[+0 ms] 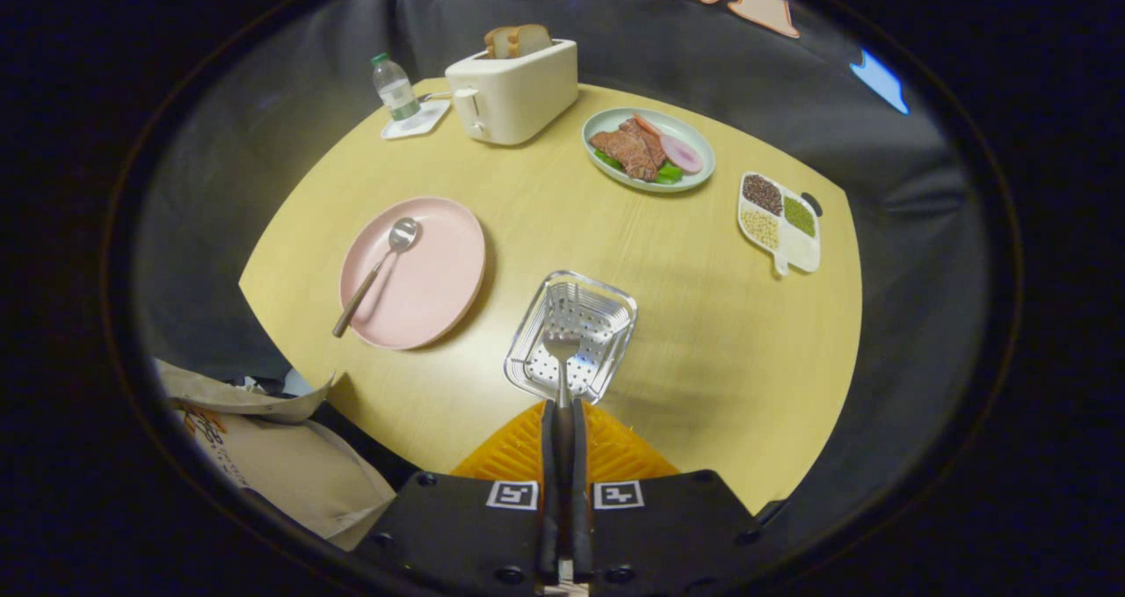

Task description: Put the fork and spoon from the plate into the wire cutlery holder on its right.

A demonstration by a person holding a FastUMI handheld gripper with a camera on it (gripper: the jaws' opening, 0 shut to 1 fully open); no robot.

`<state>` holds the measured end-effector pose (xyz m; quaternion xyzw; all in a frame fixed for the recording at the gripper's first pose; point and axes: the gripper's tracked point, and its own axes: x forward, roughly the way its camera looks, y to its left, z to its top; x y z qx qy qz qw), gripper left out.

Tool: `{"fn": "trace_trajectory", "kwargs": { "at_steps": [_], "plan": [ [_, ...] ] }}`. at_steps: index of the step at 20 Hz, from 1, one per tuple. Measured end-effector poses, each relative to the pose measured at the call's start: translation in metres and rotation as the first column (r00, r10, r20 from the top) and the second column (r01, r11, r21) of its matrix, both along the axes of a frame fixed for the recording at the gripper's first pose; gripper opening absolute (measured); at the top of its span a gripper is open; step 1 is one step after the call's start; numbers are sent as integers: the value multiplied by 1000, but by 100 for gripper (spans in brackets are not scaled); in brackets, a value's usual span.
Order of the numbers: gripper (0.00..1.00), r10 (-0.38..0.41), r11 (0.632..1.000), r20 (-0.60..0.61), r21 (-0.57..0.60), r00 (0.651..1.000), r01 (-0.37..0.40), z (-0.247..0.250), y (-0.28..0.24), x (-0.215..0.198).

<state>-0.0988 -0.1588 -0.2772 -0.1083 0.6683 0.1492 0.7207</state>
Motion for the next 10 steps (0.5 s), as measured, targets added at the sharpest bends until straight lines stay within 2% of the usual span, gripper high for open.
{"fn": "trace_trajectory", "kwargs": {
  "at_steps": [10],
  "plan": [
    [9, 66, 995, -109, -61, 992, -73, -30, -7, -2]
  ]
}}
